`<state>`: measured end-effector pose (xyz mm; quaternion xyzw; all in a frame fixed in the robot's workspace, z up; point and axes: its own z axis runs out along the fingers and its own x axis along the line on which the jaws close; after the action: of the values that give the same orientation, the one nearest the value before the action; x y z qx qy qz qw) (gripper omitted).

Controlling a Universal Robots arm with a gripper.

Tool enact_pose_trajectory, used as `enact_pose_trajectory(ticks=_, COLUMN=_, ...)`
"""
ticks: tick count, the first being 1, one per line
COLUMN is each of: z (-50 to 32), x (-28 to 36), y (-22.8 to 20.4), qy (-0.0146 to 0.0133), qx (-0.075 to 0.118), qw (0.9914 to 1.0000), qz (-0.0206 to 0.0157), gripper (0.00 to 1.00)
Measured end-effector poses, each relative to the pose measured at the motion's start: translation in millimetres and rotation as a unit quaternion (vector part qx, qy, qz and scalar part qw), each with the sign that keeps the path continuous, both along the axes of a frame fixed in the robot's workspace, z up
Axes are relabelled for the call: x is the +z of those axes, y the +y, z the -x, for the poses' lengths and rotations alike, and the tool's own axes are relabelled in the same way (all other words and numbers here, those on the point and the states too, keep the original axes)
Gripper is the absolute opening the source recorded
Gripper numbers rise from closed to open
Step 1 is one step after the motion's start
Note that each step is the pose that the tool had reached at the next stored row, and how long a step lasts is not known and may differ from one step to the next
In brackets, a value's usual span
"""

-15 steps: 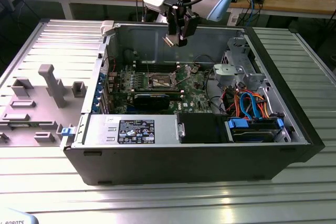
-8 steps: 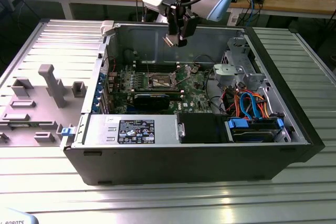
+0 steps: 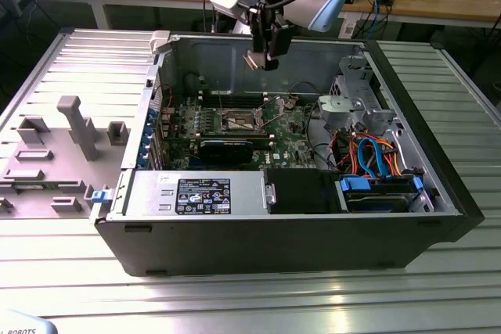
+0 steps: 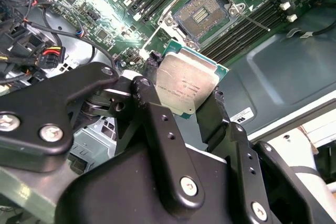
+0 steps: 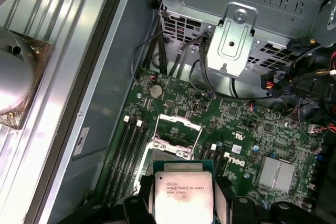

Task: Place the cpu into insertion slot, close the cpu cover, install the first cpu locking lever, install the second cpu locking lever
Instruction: 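Place the cpu into insertion slot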

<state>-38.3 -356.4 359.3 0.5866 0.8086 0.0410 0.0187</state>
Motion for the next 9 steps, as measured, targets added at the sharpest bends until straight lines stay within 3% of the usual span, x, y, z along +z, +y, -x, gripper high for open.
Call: enact_pose_trajectory(ticks=9, z=0.0, x=0.0, y=0.0, qy=0.0000, qx=-0.001, qw=1.00000, qz=0.0000, gripper=0.54)
